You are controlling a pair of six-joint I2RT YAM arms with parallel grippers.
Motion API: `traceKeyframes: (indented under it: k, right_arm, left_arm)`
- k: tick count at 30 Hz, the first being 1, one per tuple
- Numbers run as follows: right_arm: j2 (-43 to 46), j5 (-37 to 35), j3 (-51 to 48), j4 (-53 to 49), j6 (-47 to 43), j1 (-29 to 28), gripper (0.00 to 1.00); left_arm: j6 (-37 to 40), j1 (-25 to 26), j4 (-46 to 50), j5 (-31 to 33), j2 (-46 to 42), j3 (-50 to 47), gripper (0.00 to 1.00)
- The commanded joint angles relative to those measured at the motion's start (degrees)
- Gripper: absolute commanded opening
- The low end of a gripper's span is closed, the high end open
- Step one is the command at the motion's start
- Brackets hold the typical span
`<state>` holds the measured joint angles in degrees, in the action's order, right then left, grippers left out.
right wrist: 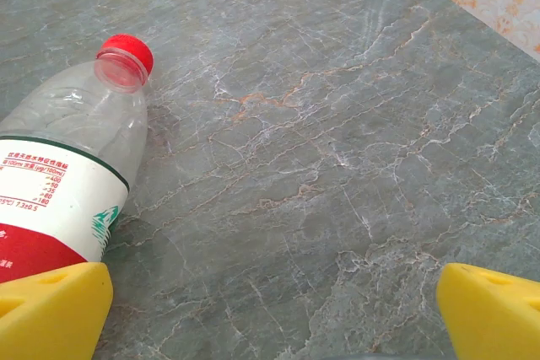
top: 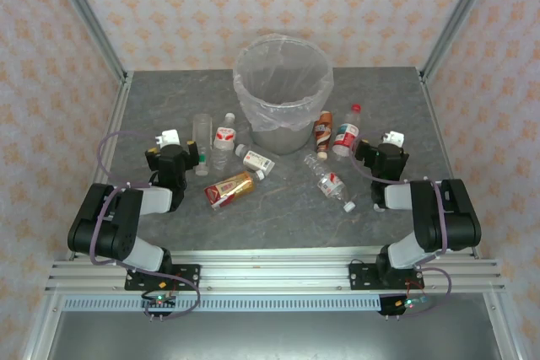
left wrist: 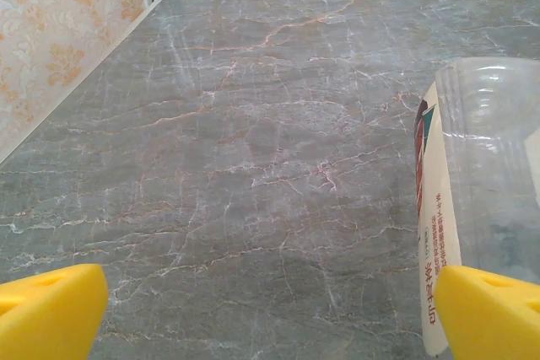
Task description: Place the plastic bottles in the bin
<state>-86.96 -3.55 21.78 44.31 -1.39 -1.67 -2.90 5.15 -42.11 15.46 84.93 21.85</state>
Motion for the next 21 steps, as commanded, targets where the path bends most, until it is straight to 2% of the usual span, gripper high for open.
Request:
traceKeyframes:
  k: [1,7,10,21]
  right_arm:
    - [-0.5,-0.1,1.6,1.9,-0.4,0.4,0.99]
    - [-0.4,0.1,1.3,2.2,-0.4,0.4,0.99]
    - [-0.5,2.7,1.7,1.5,-1.6,0.4,0.99]
    - [-0.4,2.9,1.7,1.5,-1.7,0.4,0.99]
  left_arm:
    - [1.1,-0.4,-2.6,2.1,0.9,1.4,1.00]
    - [1.1,-0.5,-2.6,2.1,0.8,1.4,1.00]
    - [1.0,-0.4,-2.6,2.0,0.9,1.4,1.00]
    - [1.1,-0.5,-2.6,2.0,0.9,1.4,1.00]
